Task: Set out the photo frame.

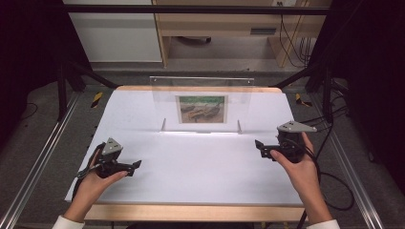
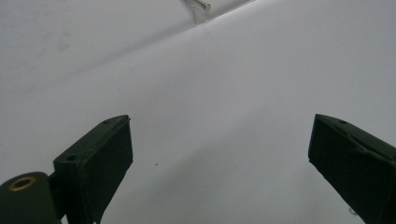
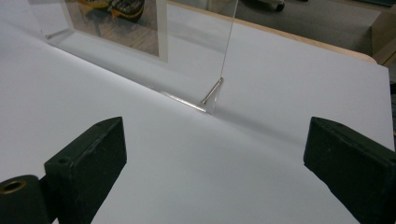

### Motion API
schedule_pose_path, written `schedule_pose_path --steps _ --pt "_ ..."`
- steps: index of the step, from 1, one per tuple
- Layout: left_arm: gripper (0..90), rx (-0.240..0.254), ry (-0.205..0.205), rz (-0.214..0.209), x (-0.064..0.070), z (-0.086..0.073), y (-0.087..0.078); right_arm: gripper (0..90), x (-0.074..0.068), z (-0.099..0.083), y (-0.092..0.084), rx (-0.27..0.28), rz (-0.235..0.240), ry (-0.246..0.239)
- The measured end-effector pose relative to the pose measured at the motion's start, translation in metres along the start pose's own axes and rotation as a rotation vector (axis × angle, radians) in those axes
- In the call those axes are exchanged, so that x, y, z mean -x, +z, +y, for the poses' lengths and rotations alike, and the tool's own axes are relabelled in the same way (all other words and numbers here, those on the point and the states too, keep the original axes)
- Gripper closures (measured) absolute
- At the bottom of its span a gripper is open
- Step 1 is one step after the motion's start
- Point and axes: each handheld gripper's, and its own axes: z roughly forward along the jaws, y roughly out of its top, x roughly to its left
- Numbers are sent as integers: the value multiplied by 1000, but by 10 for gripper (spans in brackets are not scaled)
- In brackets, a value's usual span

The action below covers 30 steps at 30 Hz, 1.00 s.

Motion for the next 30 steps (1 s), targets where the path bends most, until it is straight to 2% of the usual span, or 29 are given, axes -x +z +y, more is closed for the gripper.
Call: schedule_pose_path --steps 5,16,19,25,30 --pt "62 0 1 2 -1 -1 -1 65 -2 -14 1 -27 -10 5" --pt "62 -8 3 10 -1 -3 0 60 -2 -36 5 -48 -6 22" --pt "62 -8 5 11 -1 -4 0 61 -4 -41 8 -51 -3 18" --pt "62 -13 6 14 -2 -5 0 61 -8 -53 15 -64 12 46" --pt "61 -16 10 18 -1 -6 0 61 -11 -60 20 -72 21 45"
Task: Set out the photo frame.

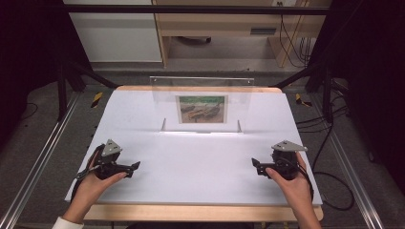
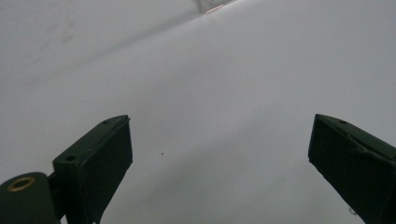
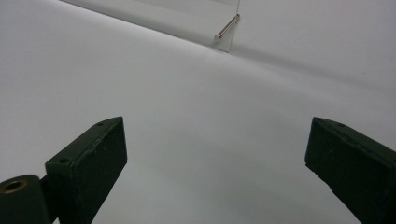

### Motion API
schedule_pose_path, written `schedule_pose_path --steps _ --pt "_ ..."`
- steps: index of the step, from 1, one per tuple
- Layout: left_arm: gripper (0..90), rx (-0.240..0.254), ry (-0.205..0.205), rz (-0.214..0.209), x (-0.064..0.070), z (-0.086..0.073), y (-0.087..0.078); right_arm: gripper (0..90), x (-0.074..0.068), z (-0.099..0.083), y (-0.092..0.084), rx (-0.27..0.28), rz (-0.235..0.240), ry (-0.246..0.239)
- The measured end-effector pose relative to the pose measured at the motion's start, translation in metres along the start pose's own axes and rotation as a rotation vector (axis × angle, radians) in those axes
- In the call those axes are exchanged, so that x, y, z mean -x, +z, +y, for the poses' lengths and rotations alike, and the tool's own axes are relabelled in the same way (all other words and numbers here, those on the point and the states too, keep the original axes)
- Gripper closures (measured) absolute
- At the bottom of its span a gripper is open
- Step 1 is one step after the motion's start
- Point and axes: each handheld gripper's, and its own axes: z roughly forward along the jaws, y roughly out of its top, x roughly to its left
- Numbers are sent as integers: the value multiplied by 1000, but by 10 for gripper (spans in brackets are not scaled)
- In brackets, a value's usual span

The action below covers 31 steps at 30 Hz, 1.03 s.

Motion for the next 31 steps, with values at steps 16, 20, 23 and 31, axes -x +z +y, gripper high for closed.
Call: schedule_pose_path --steps 16,20,23,31 --pt "61 -15 -3 27 -2 -3 2 63 -8 -20 14 -52 12 -5" --pt "62 -23 12 44 -3 -5 3 65 -13 -28 18 -88 7 -23" --pt "63 -27 11 48 -3 -6 4 66 -15 -31 19 -106 8 -29" --pt "64 -20 22 58 -1 -5 3 72 -15 -31 18 -98 -3 -30"
